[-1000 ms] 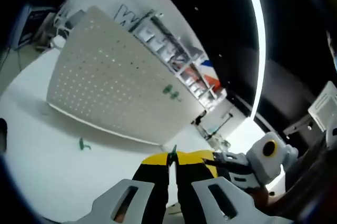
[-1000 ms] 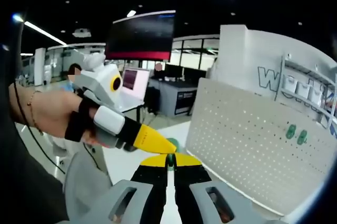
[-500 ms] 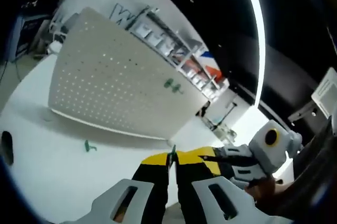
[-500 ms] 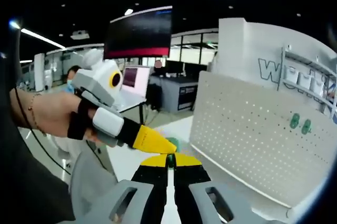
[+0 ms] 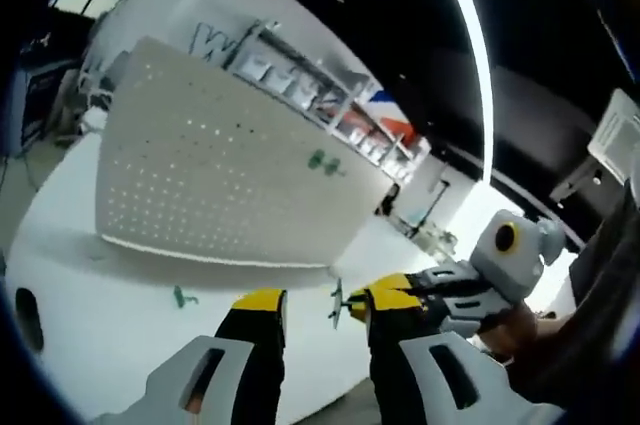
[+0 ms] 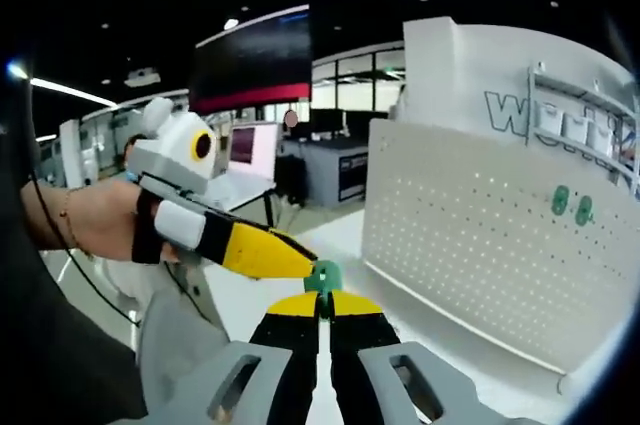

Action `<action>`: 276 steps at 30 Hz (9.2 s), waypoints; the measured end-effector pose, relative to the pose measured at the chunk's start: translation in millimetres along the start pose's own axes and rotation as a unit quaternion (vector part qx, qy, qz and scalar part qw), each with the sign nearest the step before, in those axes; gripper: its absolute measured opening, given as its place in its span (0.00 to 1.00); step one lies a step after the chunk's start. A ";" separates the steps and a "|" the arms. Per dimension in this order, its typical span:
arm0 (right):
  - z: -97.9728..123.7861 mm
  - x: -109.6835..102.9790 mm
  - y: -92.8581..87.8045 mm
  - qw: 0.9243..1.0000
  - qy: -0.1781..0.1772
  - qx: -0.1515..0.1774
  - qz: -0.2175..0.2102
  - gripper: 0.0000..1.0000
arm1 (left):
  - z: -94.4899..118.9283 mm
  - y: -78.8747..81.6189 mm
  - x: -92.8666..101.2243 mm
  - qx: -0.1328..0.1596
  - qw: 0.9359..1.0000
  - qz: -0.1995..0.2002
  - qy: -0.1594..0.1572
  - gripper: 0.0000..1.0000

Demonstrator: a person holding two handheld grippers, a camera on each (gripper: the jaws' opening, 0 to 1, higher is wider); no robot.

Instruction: Insert the hook assembly into the mounting plate slot until the hook locks in place.

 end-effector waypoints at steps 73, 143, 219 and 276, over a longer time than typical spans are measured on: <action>54.8 188.7 23.6 0.969 -0.229 0.084 -0.031 0.00 | 1.2 7.6 2.1 -0.001 0.994 -0.108 0.012 0.99; 61.7 368.3 65.1 0.882 -0.388 0.257 -0.070 0.00 | -5.7 26.8 -40.3 -0.010 0.991 -0.113 0.066 0.96; 58.7 374.9 64.8 0.878 -0.383 0.280 -0.071 0.00 | 4.2 6.2 -54.2 -0.030 0.992 -0.087 0.090 0.93; 65.1 373.6 90.7 0.897 -0.373 0.230 -0.052 0.00 | 5.5 10.7 -44.9 -0.026 0.991 -0.096 0.087 0.93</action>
Point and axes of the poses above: the point that each gripper's makers call its tool centre point, and the gripper's own axes: z roughly backward along the fingers, x roughly to its right, y roughly out of its top, the point moved 1 cm from there along z, roughly backward along the fingers, and after that the axes turned 6 degrees about -z, right-handed, at the moved point
